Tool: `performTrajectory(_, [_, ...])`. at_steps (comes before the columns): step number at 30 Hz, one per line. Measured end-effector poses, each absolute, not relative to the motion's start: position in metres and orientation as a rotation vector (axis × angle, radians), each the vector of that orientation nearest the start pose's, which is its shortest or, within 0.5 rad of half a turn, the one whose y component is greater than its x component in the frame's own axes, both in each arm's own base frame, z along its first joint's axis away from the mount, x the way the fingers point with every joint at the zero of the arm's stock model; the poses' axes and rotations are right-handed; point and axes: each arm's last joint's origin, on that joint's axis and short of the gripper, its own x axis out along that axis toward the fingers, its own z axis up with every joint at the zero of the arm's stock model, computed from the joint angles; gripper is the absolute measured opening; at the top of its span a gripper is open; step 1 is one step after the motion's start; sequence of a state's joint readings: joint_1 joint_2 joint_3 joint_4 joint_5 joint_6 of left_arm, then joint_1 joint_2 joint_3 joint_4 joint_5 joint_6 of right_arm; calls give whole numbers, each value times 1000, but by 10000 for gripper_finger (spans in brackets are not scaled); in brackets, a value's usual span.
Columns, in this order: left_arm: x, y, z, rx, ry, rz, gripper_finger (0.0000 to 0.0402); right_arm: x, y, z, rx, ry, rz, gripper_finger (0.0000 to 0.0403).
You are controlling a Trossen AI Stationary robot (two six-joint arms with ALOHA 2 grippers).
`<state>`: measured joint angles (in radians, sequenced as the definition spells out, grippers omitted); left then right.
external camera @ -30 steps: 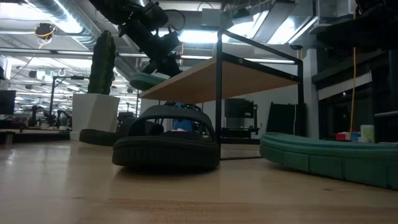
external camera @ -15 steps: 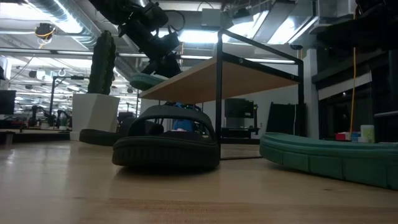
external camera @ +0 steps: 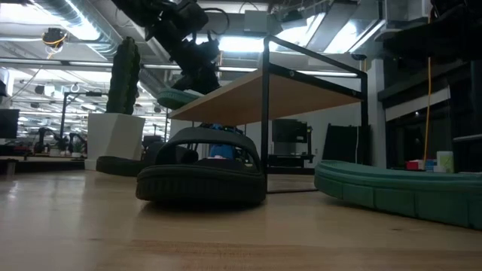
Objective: Pick and place slides into the shelf
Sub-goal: Put the left green slipper onto the shelf
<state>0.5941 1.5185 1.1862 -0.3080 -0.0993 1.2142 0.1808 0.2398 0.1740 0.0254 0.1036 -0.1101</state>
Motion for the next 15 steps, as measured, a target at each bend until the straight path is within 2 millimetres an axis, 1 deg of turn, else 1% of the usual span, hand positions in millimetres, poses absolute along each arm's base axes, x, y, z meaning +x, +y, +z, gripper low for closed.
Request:
performTrajectory(8, [279,178,290,975,947,212,95,107,17,206,-116,36,79,117])
performTrajectory(15, [268,171,298,895,966,227,92,107,17,206,-114,36,80,117])
